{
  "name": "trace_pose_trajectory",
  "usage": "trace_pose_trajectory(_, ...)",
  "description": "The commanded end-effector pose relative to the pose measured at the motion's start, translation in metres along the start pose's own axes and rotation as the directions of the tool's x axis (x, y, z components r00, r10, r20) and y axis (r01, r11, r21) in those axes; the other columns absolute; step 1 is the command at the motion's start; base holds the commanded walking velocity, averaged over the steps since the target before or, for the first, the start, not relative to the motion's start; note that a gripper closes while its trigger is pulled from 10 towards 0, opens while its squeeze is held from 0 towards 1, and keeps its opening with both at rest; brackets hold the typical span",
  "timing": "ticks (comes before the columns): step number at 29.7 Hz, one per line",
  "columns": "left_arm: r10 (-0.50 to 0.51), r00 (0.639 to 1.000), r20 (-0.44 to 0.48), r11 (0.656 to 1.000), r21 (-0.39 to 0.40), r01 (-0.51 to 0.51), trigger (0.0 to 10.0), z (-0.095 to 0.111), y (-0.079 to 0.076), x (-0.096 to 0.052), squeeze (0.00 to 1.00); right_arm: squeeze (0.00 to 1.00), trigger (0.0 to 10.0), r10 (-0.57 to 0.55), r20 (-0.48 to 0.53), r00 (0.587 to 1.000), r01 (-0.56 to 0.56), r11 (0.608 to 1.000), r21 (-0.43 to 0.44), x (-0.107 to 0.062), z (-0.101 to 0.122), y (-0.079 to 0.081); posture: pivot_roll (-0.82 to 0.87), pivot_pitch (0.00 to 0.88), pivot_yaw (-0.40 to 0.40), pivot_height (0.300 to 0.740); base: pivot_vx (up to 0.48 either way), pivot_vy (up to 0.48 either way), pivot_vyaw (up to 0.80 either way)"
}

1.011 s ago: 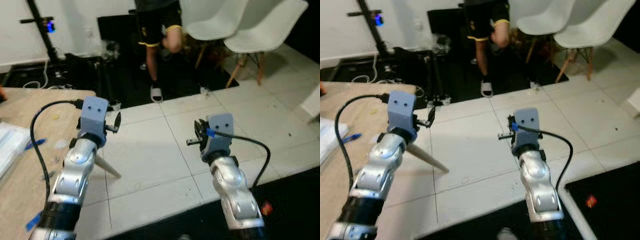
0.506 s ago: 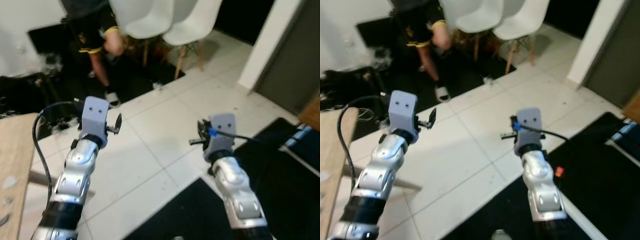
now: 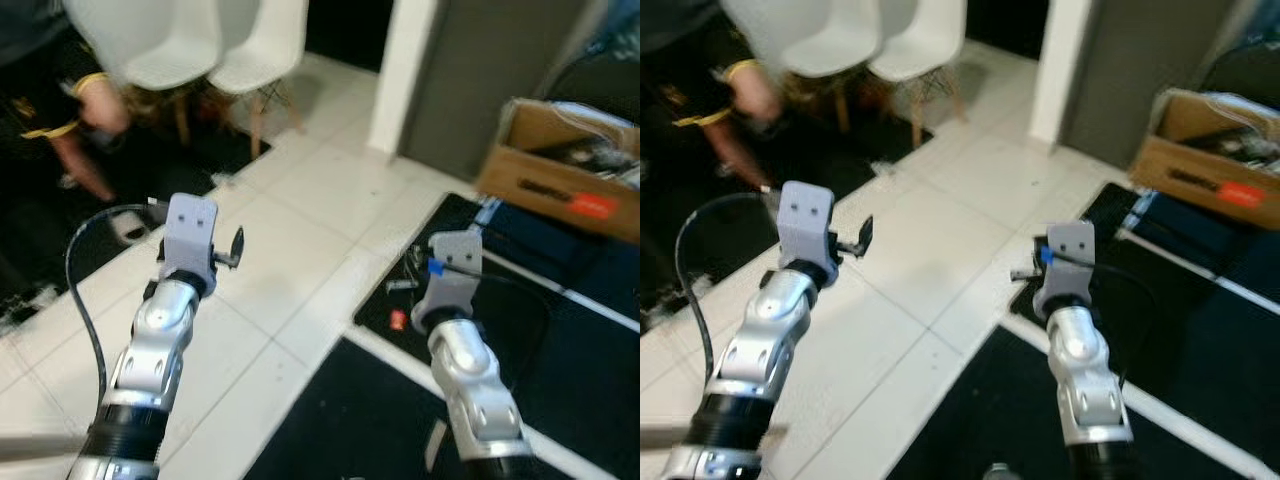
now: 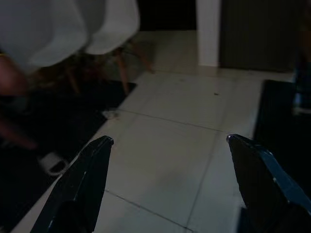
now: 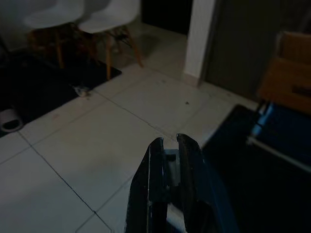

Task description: Picking trash to rubbish bin

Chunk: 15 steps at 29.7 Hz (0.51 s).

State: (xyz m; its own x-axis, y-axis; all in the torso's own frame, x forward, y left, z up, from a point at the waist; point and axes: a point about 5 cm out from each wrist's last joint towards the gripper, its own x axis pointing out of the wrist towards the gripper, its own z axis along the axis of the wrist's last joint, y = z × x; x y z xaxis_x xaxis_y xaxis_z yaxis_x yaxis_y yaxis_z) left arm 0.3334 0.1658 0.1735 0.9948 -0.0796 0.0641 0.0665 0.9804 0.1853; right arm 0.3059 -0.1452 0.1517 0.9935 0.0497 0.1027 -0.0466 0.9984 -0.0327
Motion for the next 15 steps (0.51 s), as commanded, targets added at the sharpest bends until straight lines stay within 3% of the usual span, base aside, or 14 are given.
trace_pose_trajectory(1, 0.007, 0.999, -0.037, 1.000, 0.008, -0.007, 10.0, -0.008, 0.003, -0.001, 0.00, 0.00, 10.0, -0.022, -0.047, 0.999, 0.023, 1.000, 0.008, -0.003, -0.011, -0.004, -0.03, 0.151, 0.059, 0.740, 0.000, 0.000, -0.80)
trace_pose_trajectory(15, -0.028, 0.999, -0.046, 1.000, -0.015, 0.027, 10.0, -0.009, -0.003, -0.002, 0.00, 0.00, 10.0, -0.099, -0.073, 0.992, 0.099, 0.995, -0.010, -0.005, -0.017, -0.017, -0.04, 0.134, 0.060, 0.740, 0.000, 0.000, -0.80)
